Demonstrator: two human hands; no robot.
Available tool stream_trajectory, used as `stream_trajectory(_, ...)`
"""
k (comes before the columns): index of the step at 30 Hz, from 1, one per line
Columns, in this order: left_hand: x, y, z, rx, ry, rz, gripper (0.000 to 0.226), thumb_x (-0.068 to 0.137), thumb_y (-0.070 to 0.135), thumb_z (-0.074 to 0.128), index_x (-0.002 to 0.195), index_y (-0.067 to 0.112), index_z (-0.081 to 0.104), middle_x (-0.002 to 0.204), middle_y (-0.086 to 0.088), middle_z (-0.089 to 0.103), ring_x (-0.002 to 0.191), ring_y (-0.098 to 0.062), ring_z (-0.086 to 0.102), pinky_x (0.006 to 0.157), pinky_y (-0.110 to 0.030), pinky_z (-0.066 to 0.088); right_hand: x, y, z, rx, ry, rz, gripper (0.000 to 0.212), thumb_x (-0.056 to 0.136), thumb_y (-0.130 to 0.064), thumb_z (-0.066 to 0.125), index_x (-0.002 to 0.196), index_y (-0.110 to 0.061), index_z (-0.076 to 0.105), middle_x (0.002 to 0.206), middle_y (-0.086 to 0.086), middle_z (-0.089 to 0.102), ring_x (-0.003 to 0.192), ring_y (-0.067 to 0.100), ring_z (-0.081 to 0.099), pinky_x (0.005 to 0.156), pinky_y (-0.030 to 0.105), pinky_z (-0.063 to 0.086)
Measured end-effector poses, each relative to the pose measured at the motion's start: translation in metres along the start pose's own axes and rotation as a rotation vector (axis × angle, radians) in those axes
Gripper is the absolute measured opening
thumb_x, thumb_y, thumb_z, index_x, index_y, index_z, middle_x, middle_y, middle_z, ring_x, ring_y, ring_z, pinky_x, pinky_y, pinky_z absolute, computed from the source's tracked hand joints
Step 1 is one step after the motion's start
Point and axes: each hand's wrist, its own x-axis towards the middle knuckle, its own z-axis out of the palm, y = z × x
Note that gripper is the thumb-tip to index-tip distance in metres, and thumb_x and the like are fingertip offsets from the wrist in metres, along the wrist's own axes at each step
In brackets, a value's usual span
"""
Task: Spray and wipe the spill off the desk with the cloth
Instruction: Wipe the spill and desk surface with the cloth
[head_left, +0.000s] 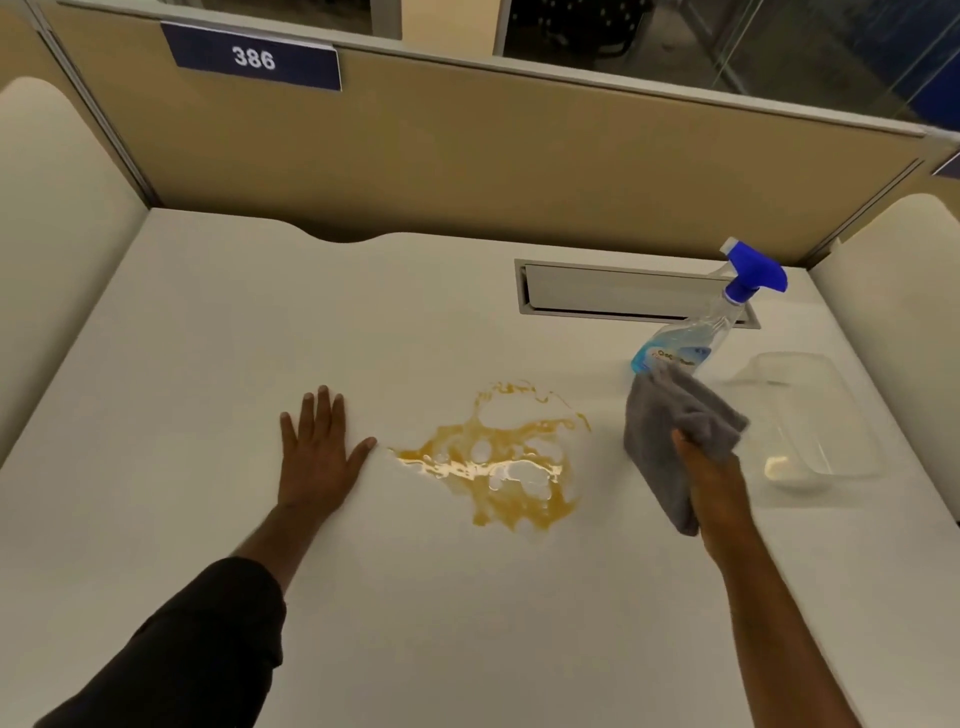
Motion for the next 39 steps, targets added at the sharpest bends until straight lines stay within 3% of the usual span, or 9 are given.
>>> stream_trajectory(3,0.000,-0.001,0.003,0.001,0.016,0.010,0.086,0.092,0.065,0.008,0.156,0.008,0.011,0.166,-0.012,0.004,0.153,-0.029,0.000,0.122,-0.054,0.000,-0.004,0.028,0.023,-0.309,-0.194,-0.180,0.014,0.096,-0.011,0.066,0.109,-0.014,0.069,0.106,0.009,0.069,0.099,0.014,0.063,0.084,0.026,0.045)
stream_trajectory(8,0.000,-0.003,0.006,0.008,0.024,0.014,0.083,0.094,0.064,0.009,0.157,0.009,0.010,0.166,-0.009,0.001,0.153,-0.027,-0.002,0.122,-0.053,0.000,-0.034,0.074,0.052,-0.749,-0.537,-0.370,0.065,0.096,-0.018,0.065,0.154,-0.015,0.037,0.159,-0.005,0.033,0.149,0.011,0.029,0.121,0.023,0.021)
stream_trajectory(13,0.000,-0.004,0.008,0.005,0.031,0.015,0.081,0.095,0.063,0.010,0.157,0.010,0.010,0.166,-0.009,0.002,0.153,-0.026,-0.002,0.122,-0.053,0.001,-0.044,0.095,0.052,-0.938,-0.693,-0.431,0.096,0.088,-0.070,0.053,0.160,-0.022,0.011,0.163,-0.016,-0.005,0.153,0.003,-0.008,0.125,0.028,-0.001)
stream_trajectory(15,0.000,-0.004,0.008,0.002,0.034,0.015,0.081,0.096,0.063,0.011,0.157,0.010,0.009,0.166,-0.009,0.001,0.153,-0.026,-0.003,0.122,-0.053,0.001,-0.040,0.092,0.054,-0.851,-0.636,-0.378,0.094,0.084,-0.082,0.038,0.159,-0.027,0.021,0.164,-0.019,0.004,0.152,-0.002,-0.003,0.125,0.030,0.004)
stream_trajectory(18,0.000,-0.003,0.007,-0.003,0.040,0.014,0.080,0.096,0.062,0.011,0.157,0.011,0.009,0.166,-0.008,0.001,0.153,-0.025,-0.003,0.123,-0.052,0.000,-0.034,0.090,0.073,-0.703,-0.327,-0.352,0.072,0.095,-0.065,0.035,0.152,-0.021,0.041,0.163,-0.006,0.031,0.153,0.009,0.020,0.126,0.035,0.016)
stream_trajectory(22,-0.001,-0.002,0.005,0.002,0.038,0.012,0.081,0.095,0.062,0.010,0.157,0.010,0.008,0.166,-0.008,-0.001,0.153,-0.025,-0.004,0.123,-0.052,0.001,-0.032,0.098,0.112,-0.889,-0.054,-0.360,0.063,0.104,-0.047,0.039,0.156,-0.010,0.032,0.164,0.012,0.028,0.154,0.028,0.022,0.126,0.048,0.017)
stream_trajectory(26,-0.002,-0.002,0.006,0.006,0.046,0.017,0.081,0.095,0.061,0.010,0.157,0.009,0.008,0.166,-0.009,-0.001,0.153,-0.026,-0.002,0.122,-0.054,0.003,-0.033,0.117,0.131,-1.161,-0.089,-0.326,0.077,0.099,-0.064,0.018,0.161,-0.019,0.007,0.169,0.014,0.004,0.156,0.032,0.003,0.124,0.058,0.009)
stream_trajectory(30,0.000,-0.002,0.007,-0.006,0.050,0.023,0.079,0.096,0.059,0.010,0.156,0.009,0.009,0.166,-0.011,0.000,0.153,-0.027,-0.002,0.122,-0.054,0.003,-0.015,0.120,0.126,-1.199,-0.070,-0.359,0.076,0.098,-0.066,0.008,0.161,-0.024,0.008,0.169,0.014,0.012,0.156,0.035,0.010,0.122,0.063,0.012)
stream_trajectory(39,0.002,-0.006,0.012,-0.026,0.074,0.023,0.066,0.100,0.044,0.017,0.156,0.009,0.016,0.165,-0.011,0.008,0.153,-0.027,0.004,0.122,-0.056,0.008,0.038,0.085,0.191,-1.218,-0.160,-0.431,0.073,0.101,-0.060,0.020,0.161,-0.023,0.004,0.169,0.016,0.010,0.155,0.038,0.006,0.120,0.066,0.008)
